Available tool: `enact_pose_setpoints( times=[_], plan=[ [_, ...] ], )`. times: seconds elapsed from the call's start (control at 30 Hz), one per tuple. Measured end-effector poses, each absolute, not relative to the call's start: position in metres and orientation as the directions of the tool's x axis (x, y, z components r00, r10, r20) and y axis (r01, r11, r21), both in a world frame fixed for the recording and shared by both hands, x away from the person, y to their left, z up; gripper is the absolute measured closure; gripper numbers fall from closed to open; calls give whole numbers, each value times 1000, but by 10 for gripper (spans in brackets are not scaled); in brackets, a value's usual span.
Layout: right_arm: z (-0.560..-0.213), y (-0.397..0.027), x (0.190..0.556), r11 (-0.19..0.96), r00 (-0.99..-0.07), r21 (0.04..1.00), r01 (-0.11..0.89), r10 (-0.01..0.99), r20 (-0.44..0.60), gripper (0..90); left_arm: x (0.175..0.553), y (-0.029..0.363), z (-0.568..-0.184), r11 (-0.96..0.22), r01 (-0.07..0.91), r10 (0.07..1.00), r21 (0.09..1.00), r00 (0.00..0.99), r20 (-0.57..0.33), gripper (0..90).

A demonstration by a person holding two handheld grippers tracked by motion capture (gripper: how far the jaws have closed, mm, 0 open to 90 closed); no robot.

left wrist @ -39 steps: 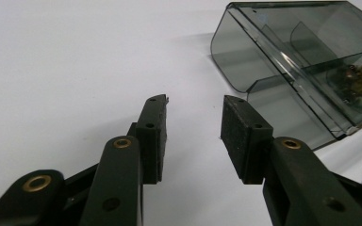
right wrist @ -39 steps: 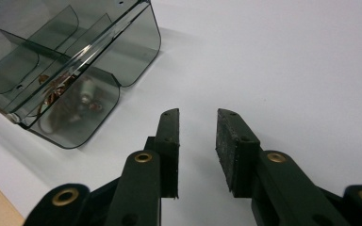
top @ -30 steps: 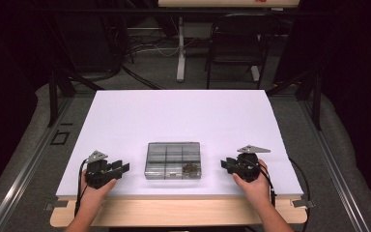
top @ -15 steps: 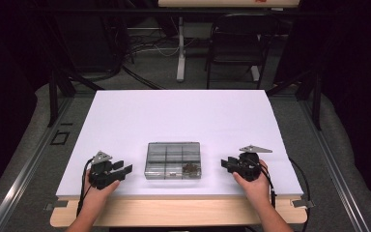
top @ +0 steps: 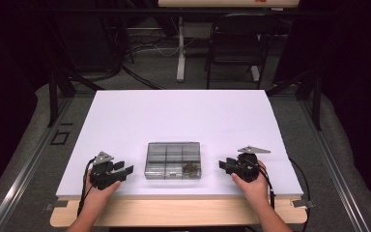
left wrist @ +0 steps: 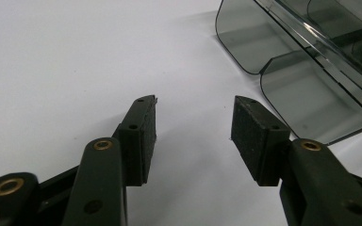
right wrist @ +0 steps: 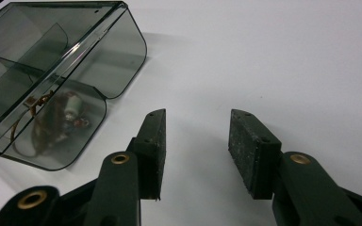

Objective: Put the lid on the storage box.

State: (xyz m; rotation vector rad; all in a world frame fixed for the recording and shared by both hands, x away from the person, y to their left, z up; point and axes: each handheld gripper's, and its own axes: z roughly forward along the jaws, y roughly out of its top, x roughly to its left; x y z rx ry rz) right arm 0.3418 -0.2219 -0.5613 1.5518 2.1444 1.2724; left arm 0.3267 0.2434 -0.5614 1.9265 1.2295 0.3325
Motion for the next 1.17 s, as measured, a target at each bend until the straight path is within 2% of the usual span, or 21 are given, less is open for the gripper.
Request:
enact_pose_setpoints(
  times=[0.6, 1.17],
  plan=[
    [-562, -211, 337, 100, -450, 742, 663, 846, 288, 551, 327, 242, -562, -226, 624, 855, 748, 495, -155, 486],
    [-561, -198, 333, 169, -511, 744, 646, 820, 257, 551, 327, 233, -561, -267, 604, 835, 750, 534, -133, 484]
  ],
)
